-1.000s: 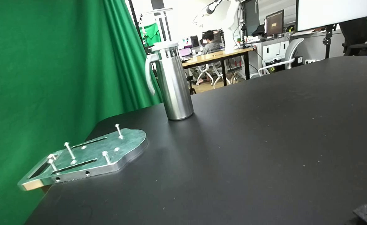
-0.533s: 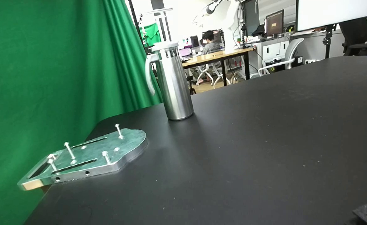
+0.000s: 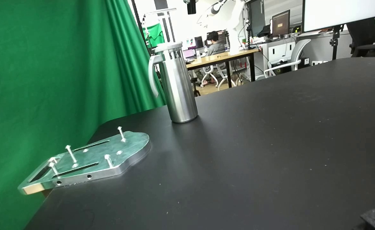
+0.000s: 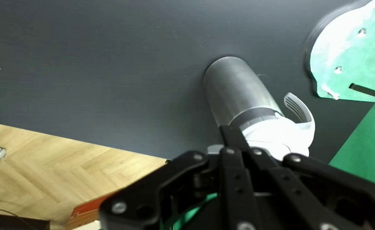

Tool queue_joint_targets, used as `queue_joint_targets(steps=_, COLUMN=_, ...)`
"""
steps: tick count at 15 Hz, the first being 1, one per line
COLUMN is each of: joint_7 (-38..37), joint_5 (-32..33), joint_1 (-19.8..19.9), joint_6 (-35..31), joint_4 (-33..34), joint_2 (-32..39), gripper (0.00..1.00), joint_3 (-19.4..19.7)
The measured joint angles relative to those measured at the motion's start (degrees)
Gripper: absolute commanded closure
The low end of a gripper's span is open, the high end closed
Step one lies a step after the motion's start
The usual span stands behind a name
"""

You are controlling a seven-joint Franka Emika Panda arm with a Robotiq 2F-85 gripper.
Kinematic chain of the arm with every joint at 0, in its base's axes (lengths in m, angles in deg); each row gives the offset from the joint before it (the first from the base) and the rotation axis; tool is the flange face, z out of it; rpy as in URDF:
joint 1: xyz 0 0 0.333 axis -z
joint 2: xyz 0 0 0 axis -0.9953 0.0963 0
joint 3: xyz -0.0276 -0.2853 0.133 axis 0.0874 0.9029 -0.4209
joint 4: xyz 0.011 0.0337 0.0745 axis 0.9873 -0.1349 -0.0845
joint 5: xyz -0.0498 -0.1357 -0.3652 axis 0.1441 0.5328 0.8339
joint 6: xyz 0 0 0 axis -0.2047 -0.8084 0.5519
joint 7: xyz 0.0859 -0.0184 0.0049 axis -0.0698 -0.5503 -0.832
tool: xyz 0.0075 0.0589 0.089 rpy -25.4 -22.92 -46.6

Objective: Open the flask

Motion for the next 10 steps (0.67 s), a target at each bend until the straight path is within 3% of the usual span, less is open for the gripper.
queue_joint_targets(steps=10, joint_7=0.5, joint_5=0.3, joint_1=0.0, joint_6=0.1, joint_4=0.3, joint_2=0.7, gripper=1.00, joint_3=0.1)
